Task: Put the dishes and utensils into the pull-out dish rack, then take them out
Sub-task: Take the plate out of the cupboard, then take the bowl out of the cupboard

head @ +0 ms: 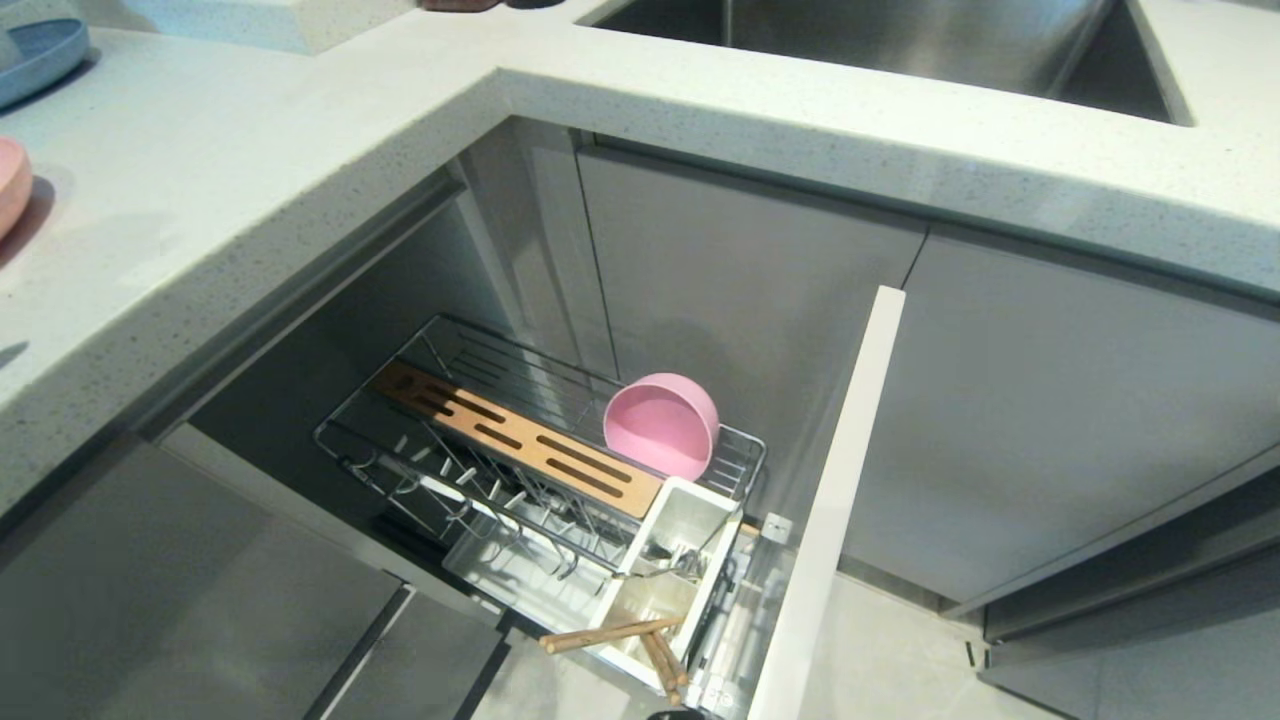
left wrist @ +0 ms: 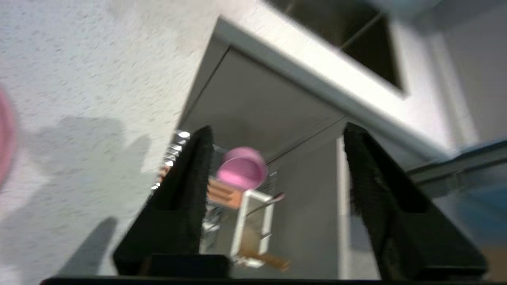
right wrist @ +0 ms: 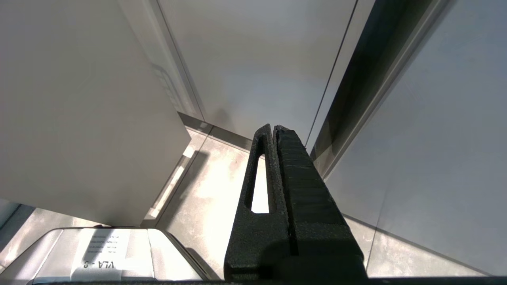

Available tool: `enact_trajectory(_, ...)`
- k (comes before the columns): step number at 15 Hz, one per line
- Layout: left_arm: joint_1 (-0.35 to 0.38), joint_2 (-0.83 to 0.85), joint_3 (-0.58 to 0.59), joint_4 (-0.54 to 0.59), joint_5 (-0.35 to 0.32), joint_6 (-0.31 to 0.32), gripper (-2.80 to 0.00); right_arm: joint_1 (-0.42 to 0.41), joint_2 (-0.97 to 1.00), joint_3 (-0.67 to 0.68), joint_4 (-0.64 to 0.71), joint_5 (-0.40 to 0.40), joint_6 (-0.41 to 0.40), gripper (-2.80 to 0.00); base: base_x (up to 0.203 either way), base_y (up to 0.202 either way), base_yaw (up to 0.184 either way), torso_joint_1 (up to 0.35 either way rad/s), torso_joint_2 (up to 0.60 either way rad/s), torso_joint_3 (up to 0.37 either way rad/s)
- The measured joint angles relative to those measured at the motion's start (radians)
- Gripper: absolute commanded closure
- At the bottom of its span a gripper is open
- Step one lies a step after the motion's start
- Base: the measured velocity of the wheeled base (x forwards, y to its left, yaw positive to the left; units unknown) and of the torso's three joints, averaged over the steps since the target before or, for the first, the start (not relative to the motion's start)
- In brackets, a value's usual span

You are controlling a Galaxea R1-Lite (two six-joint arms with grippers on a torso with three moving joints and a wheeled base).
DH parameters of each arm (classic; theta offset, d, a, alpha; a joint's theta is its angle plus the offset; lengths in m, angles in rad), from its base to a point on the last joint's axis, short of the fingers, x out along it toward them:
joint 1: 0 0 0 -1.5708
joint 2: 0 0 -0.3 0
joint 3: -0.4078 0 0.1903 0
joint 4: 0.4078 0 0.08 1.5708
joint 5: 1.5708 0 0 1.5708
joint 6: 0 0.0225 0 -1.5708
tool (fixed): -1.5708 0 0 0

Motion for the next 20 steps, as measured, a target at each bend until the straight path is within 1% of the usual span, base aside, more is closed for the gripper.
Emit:
enact_trajectory(2,-0.032,-0.018,0.003,-0.068,0.002,-0.155,0.00,0.000,0.000,0.000,0.000,0.000,0.000,0.00,0.000,0.000,0.000,0.000,0.00,0.000)
enact_trajectory(3,-0.067,-0.023,0.004,-0.097,0.021,-0.235,0.00,0.000,0.000,0.000,0.000,0.000,0.000,0.00,0.000,0.000,0.000,0.000,0.00,0.000)
enact_trajectory(4,-0.114,-0.026,0.004,-0.122,0.056,-0.301,0.00,0.000,0.000,0.000,0.000,0.000,0.000,0.00,0.000,0.000,0.000,0.000,0.00,0.000)
enact_trajectory(6,-0.211,-0.023,0.004,-0.163,0.150,-0.392,0.00,0.000,0.000,0.000,0.000,0.000,0.000,0.00,0.000,0.000,0.000,0.000,0.00,0.000)
enact_trajectory(7,-0.264,-0.017,0.004,-0.169,0.197,-0.417,0.00,0.000,0.000,0.000,0.000,0.000,0.000,0.00,0.000,0.000,0.000,0.000,0.00,0.000)
enact_trajectory(10,-0.419,0.021,0.004,-0.172,0.346,-0.460,0.00,0.000,0.000,0.000,-0.001,0.000,0.000,0.00,0.000,0.000,0.000,0.000,0.00,0.000)
enact_trajectory(11,-0.448,0.035,0.004,-0.173,0.374,-0.477,0.00,0.000,0.000,0.000,0.000,0.000,0.000,0.00,0.000,0.000,0.000,0.000,0.00,0.000)
enact_trajectory(13,-0.482,0.067,0.010,-0.177,0.391,-0.495,0.00,0.000,0.000,0.000,0.000,0.000,0.000,0.00,0.000,0.000,0.000,0.000,0.00,0.000)
enact_trajectory(14,-0.496,0.081,0.023,-0.186,0.403,-0.495,0.00,0.000,0.000,0.000,0.000,0.000,0.000,0.00,0.000,0.000,0.000,0.000,0.00,0.000)
enact_trajectory(16,-0.554,0.110,0.055,-0.210,0.462,-0.494,0.00,0.000,0.000,0.000,0.000,0.000,0.000,0.00,0.000,0.000,0.000,0.000,0.00,0.000)
enact_trajectory(18,-0.643,0.137,0.087,-0.236,0.554,-0.492,0.00,0.000,0.000,0.000,0.000,0.000,0.000,0.00,0.000,0.000,0.000,0.000,0.00,0.000)
enact_trajectory(20,-0.751,0.162,0.132,-0.287,0.689,-0.468,0.00,0.000,0.000,0.000,0.000,0.000,0.000,0.00,0.000,0.000,0.000,0.000,0.00,0.000)
